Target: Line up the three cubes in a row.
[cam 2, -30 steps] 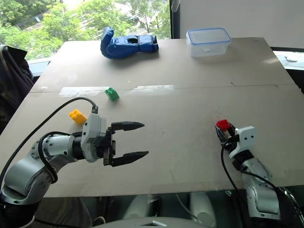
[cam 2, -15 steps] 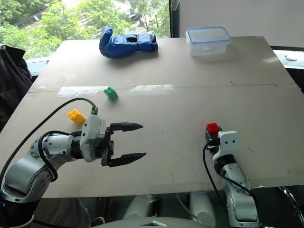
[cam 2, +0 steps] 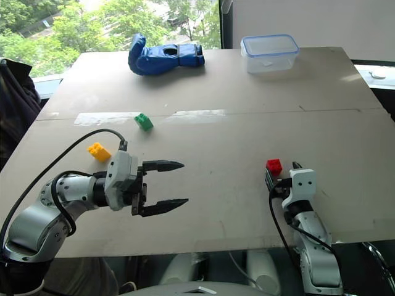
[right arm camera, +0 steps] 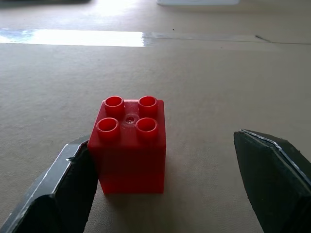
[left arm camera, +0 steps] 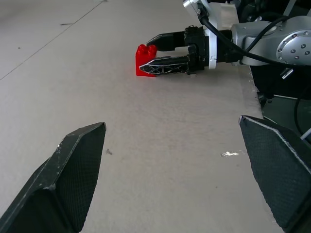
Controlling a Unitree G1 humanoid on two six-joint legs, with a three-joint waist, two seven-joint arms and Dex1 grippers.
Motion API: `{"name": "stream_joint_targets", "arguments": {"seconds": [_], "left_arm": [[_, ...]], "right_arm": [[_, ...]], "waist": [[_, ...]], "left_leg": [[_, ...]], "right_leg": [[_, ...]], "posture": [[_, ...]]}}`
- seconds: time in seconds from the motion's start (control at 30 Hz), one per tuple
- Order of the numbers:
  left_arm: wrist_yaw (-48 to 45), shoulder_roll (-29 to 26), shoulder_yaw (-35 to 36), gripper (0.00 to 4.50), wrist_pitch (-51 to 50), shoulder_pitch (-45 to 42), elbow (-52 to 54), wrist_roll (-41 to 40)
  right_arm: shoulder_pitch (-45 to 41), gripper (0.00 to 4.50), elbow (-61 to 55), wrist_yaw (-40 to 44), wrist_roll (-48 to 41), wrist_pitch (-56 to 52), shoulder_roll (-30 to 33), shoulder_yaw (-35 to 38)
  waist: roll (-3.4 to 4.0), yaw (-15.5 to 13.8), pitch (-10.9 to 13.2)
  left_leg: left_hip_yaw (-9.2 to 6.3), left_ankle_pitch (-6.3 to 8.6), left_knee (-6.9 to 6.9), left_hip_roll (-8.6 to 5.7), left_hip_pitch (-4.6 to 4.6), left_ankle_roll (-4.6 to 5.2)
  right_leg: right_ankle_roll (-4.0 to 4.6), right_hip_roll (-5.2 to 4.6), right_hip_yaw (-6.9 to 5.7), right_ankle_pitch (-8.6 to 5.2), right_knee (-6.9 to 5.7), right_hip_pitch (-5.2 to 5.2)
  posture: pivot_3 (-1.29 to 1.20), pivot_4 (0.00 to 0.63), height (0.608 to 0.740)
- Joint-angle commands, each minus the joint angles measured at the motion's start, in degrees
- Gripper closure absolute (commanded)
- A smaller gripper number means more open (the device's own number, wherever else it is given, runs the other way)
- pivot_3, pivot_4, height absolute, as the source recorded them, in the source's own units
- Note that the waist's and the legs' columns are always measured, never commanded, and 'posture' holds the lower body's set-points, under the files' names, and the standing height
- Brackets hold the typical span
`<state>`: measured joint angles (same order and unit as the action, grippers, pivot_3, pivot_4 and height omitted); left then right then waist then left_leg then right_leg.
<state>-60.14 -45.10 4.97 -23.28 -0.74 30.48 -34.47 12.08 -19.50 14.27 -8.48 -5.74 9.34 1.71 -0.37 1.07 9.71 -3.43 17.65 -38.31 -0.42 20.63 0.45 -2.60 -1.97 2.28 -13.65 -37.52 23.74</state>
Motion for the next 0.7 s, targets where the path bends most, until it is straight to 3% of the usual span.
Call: {"name": "stream_joint_targets", "arguments": {"seconds": [0.03,0.2,0.33,0.5,0.7], "left_arm": [[5.6,2.8,3.8,0.00,0.2,0.5,0.2,-0.7],[23.6,11.3,7.3,0.00,-1.1,-2.5,-4.8,5.3],[36.7,16.5,5.6,0.00,-1.7,-7.1,-10.3,14.4],[46.2,19.1,2.8,0.00,-1.8,-13.1,-18.8,24.1],[54.9,24.7,1.1,0.00,-2.0,-21.6,-29.2,29.5]], "right_arm": [[-0.9,0.14,-4.9,8.8,-7.1,1.6,4.4,1.6],[-6.5,0.14,-6.8,18.6,-18.4,-2.3,13.0,6.4],[-10.8,0.14,-8.4,24.2,-26.2,-8.8,18.1,5.9],[-13.6,0.14,-7.9,26.1,-26.3,-10.6,19.7,3.9],[-14.6,0.14,-6.3,25.0,-24.1,-9.5,18.7,3.0]], "waist": [[0.00,0.0,0.0],[-0.04,-0.2,0.0],[-0.13,-0.3,0.0],[-0.16,-0.4,0.0],[-0.20,-0.5,-0.1]], "left_leg": [[-0.01,0.00,0.00,0.00,0.00,0.00],[-0.05,0.01,-0.15,-0.05,-0.03,0.02],[-0.18,0.00,-0.16,-0.10,-0.06,0.02],[-0.27,0.00,-0.17,-0.26,0.00,0.01],[-0.37,-0.02,-0.18,-0.35,0.10,-0.02]], "right_leg": [[0.00,0.00,-0.01,0.00,-0.01,0.00],[-0.02,-0.02,-0.05,0.01,-0.10,-0.07],[-0.01,0.00,-0.16,0.02,-0.21,-0.11],[-0.01,-0.05,-0.23,0.03,-0.22,-0.09],[-0.02,-0.19,-0.38,0.03,-0.21,-0.06]], "posture": [[0.00,0.150,0.740],[0.00,0.150,0.740],[0.00,0.150,0.740],[0.00,0.150,0.740],[0.00,0.150,0.740]]}}
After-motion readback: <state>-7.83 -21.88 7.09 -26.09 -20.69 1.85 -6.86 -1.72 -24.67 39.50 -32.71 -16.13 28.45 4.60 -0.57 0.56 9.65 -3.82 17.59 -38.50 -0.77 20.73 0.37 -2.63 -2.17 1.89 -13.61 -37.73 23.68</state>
